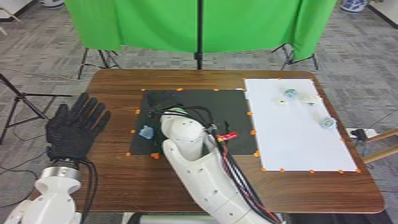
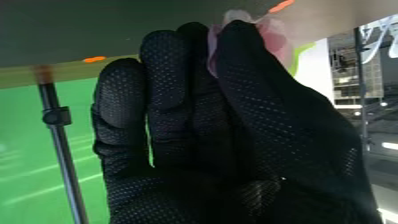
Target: Arrange flowers
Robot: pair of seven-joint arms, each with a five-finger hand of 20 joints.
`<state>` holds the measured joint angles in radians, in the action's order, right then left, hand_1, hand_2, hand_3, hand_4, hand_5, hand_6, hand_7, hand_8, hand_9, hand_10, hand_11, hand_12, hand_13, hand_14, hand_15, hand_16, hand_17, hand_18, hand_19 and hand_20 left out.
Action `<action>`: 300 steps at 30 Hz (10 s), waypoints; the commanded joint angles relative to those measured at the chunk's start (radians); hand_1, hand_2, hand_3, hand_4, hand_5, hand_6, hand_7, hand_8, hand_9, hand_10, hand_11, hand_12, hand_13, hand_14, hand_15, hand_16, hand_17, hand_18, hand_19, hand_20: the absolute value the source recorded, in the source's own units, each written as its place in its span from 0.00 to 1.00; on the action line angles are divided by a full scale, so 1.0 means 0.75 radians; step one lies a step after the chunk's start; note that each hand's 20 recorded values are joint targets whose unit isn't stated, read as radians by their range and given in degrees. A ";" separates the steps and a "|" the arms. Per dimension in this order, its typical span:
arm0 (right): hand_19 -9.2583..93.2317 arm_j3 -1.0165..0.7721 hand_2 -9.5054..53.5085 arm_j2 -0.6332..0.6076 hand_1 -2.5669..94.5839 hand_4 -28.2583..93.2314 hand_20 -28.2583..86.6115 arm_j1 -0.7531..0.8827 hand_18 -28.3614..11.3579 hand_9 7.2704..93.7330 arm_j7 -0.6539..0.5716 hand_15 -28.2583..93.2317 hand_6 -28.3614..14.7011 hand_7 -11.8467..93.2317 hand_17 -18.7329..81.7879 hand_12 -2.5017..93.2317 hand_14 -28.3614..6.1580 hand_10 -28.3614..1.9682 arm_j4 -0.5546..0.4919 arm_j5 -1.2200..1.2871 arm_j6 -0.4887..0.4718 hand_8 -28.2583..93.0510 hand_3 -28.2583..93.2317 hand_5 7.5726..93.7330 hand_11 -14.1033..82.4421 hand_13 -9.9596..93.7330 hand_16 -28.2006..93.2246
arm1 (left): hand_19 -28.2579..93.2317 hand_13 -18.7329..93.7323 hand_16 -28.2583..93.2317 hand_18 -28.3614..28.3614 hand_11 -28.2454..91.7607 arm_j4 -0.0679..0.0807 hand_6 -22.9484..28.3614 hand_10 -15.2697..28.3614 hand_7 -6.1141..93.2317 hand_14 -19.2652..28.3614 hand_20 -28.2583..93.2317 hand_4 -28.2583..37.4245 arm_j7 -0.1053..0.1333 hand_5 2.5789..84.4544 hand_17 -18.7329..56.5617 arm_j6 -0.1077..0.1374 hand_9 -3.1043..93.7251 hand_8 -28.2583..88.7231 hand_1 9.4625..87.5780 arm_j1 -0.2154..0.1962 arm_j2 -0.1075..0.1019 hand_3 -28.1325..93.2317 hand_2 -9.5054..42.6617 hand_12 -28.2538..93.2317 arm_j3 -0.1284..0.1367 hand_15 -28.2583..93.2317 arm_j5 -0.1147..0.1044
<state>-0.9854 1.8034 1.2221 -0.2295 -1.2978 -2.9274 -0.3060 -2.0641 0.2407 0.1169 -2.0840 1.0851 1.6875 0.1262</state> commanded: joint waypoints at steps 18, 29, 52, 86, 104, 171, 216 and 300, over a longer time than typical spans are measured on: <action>0.86 -0.039 0.00 -0.002 0.69 0.00 0.54 0.026 0.21 0.74 0.029 0.64 0.52 0.27 0.53 0.45 0.57 0.45 0.054 -0.220 0.047 0.19 0.79 0.66 0.27 0.67 0.57 | 0.51 0.45 0.21 0.77 0.41 0.022 0.63 0.70 0.17 0.73 0.40 0.06 -0.038 0.54 0.20 -0.052 0.46 0.18 0.25 0.000 0.020 0.84 0.44 0.36 0.018 0.56 -0.061; 0.87 0.011 0.00 -0.048 0.65 0.00 0.51 -0.007 0.18 0.63 -0.099 0.66 0.50 0.27 0.52 0.24 0.52 0.36 0.020 -0.007 -0.006 0.13 0.77 0.53 0.41 0.66 0.53 | 0.51 0.45 0.21 0.77 0.42 -0.007 0.62 0.69 0.18 0.73 0.40 0.05 -0.007 0.54 0.20 0.049 0.46 0.18 0.25 -0.016 0.017 0.84 0.43 0.36 0.004 0.57 -0.097; 0.87 -0.012 0.00 -0.432 0.46 0.00 0.51 0.120 0.09 0.50 -0.105 0.71 0.44 0.22 0.46 0.21 0.31 0.23 -0.544 0.370 -0.004 0.15 0.81 0.46 0.32 0.57 0.41 | 0.50 0.45 0.21 0.76 0.42 -0.070 0.62 0.69 0.19 0.73 0.40 0.01 -0.044 0.52 0.20 0.073 0.46 0.17 0.22 -0.120 0.100 0.84 0.43 0.35 0.070 0.57 0.008; 0.69 -0.962 0.00 -0.935 0.54 0.00 0.42 0.568 0.17 0.31 -0.557 0.47 0.47 0.22 0.34 0.19 0.22 0.25 -0.784 0.737 -0.152 0.15 0.87 0.42 0.23 0.36 0.35 | 0.49 0.45 0.21 0.76 0.42 -0.062 0.62 0.69 0.18 0.73 0.40 0.00 0.033 0.53 0.20 0.088 0.46 0.18 0.17 -0.153 0.120 0.83 0.45 0.35 0.159 0.56 0.030; 0.85 -0.845 0.00 -0.931 0.70 0.00 0.56 0.546 0.21 0.62 -0.629 0.64 0.59 0.45 0.48 0.38 0.55 0.46 -0.548 0.675 0.128 0.25 0.79 0.64 0.35 0.59 0.53 | 0.50 0.46 0.21 0.76 0.42 -0.075 0.62 0.69 0.19 0.73 0.40 0.09 0.009 0.53 0.20 0.127 0.46 0.17 0.24 -0.175 0.134 0.87 0.47 0.35 0.159 0.57 0.036; 0.93 0.117 0.00 -0.371 0.67 0.00 0.60 0.175 0.15 0.75 -0.254 0.72 0.59 0.51 0.52 0.53 0.49 0.48 -0.482 0.468 0.071 0.30 0.80 0.68 0.35 0.66 0.58 | 0.51 0.46 0.20 0.77 0.43 -0.088 0.63 0.70 0.19 0.73 0.39 0.03 -0.065 0.54 0.19 0.169 0.46 0.17 0.24 -0.124 0.073 0.83 0.48 0.35 0.160 0.58 -0.095; 0.81 -0.574 0.00 -0.692 0.61 0.00 0.49 0.086 0.15 0.38 -0.486 0.47 0.51 0.24 0.40 0.15 0.38 0.37 -0.399 0.575 -0.023 0.14 0.89 0.45 0.26 0.42 0.32 | 0.50 0.45 0.21 0.76 0.43 -0.087 0.63 0.70 0.19 0.72 0.39 0.03 -0.017 0.51 0.20 0.101 0.46 0.17 0.24 -0.178 0.110 0.83 0.46 0.35 0.155 0.58 -0.001; 0.89 -0.108 0.00 -0.730 0.57 0.00 0.55 0.209 0.09 0.62 -0.400 0.67 0.51 0.29 0.47 0.23 0.32 0.28 -0.810 0.837 0.057 0.13 0.87 0.62 0.36 0.59 0.39 | 0.52 0.46 0.20 0.76 0.45 -0.102 0.63 0.69 0.21 0.73 0.40 0.03 -0.013 0.55 0.20 0.234 0.48 0.17 0.24 -0.161 0.124 0.86 0.42 0.35 0.141 0.60 -0.069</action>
<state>-0.9673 1.3009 1.3964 -0.4874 -1.8777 -2.2890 -0.3890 -2.1451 0.2355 0.3140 -2.1969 1.1684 1.7976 0.0710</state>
